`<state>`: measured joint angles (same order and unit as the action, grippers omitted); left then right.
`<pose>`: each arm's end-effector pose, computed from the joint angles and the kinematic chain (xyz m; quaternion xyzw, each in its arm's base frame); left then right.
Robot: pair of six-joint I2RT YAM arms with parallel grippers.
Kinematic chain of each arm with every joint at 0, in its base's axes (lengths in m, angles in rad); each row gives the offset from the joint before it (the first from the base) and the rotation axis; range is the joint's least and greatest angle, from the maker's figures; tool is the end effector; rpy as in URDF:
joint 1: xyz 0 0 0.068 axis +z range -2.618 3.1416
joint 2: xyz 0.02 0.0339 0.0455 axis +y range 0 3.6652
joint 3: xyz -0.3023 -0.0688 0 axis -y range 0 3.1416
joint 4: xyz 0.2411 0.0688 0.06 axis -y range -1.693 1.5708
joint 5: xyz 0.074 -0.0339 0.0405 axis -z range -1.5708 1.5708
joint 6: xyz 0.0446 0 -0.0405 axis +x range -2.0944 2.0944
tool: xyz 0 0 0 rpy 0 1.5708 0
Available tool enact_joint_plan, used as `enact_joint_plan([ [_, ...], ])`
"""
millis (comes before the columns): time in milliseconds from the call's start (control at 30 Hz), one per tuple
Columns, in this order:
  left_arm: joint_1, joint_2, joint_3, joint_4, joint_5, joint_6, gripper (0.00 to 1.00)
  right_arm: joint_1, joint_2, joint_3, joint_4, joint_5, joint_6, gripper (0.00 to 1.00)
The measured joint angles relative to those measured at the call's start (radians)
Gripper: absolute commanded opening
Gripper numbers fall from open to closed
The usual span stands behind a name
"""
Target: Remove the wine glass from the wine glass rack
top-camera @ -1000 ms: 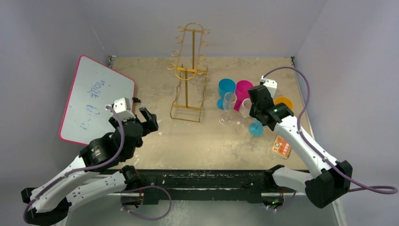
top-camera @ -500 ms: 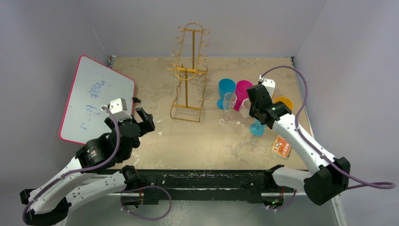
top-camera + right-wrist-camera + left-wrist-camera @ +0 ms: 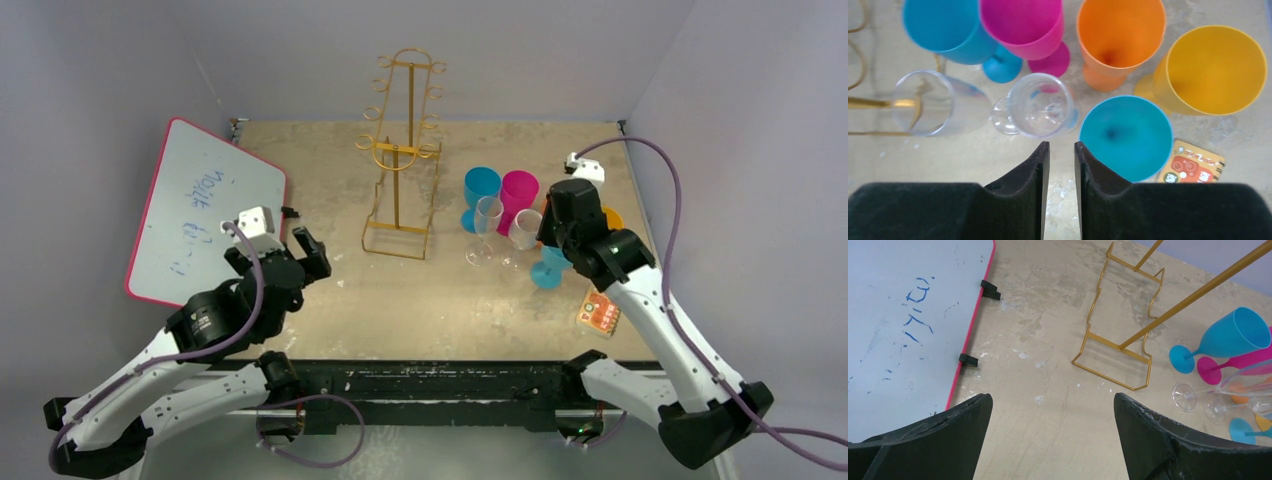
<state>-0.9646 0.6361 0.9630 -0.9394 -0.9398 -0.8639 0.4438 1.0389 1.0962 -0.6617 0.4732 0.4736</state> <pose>0.0683 -0.0353 0.3697 -0.1687 0.8007 -0.0803 0.5692 0.1871 0.0664 0.3831 0.1217 0.8591 0.0139 0.4969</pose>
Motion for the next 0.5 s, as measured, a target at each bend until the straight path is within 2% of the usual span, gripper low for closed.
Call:
enact_joint_plan([
  [100,0.000,0.004,0.006,-0.005,-0.002,-0.003,0.92,0.000,-0.066,0.000,0.014,-0.077,-0.014,0.29],
  [200,0.000,0.003,0.006,-0.005,-0.004,-0.013,0.92,0.000,-0.142,-0.007,0.051,-0.176,-0.019,0.36],
  [367,0.000,0.011,0.006,-0.013,-0.014,-0.044,0.93,0.000,-0.280,-0.086,0.183,-0.415,-0.011,0.36],
  [400,0.000,0.015,0.006,-0.019,-0.018,-0.052,0.93,0.000,-0.300,-0.108,0.209,-0.455,-0.010,0.58],
  [500,0.000,0.032,0.006,-0.028,-0.035,-0.073,0.93,0.000,-0.365,-0.192,0.311,-0.602,-0.002,0.72],
])
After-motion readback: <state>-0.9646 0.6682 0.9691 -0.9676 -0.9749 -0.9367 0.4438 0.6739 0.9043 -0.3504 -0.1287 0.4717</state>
